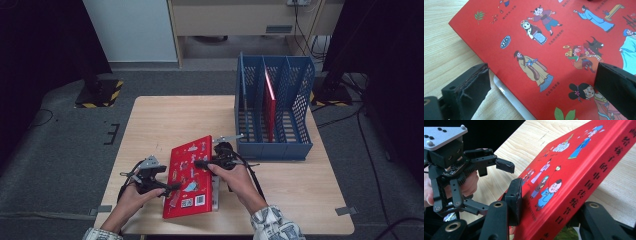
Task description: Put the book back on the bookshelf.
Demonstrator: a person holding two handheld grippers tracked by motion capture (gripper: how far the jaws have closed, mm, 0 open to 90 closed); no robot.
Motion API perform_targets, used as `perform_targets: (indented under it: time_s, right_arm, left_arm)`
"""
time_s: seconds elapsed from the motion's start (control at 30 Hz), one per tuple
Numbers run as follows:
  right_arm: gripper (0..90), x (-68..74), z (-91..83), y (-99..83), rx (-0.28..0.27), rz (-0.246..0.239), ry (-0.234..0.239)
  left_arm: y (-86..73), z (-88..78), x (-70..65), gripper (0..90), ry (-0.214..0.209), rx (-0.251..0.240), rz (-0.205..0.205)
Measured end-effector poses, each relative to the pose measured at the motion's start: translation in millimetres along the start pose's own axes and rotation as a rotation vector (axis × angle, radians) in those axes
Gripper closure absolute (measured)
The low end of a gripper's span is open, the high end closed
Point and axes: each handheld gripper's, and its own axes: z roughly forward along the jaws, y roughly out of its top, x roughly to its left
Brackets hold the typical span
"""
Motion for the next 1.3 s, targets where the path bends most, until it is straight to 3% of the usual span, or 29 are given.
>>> perform_targets:
  time_s: [0.43, 0.67, 1.13, 1.3]
  right_arm:
    - [63.2, 5.7, -5.6, 3.8, -0.037, -0.021, 0.033]
    - [65.7, 10.2, -9.3, 8.6, -0.052, -0.043, 0.046]
    - [67.2, 14.7, -12.3, 12.9, -0.066, -0.071, 0.072]
    - [65.8, 17.4, -11.5, 16.0, -0.05, -0.097, 0.06]
  left_arm:
    - [0.1, -2.3, 2.0, 0.0, -0.036, -0.016, -0.02]
    - [0.1, -5.7, 5.3, 0.0, -0.022, -0.03, -0.026]
    - [-0.6, -4.5, 10.8, 1.1, -0.1, -0.038, -0.066]
    - [0.2, -5.6, 11.3, 1.4, -0.102, -0.027, -0.079]
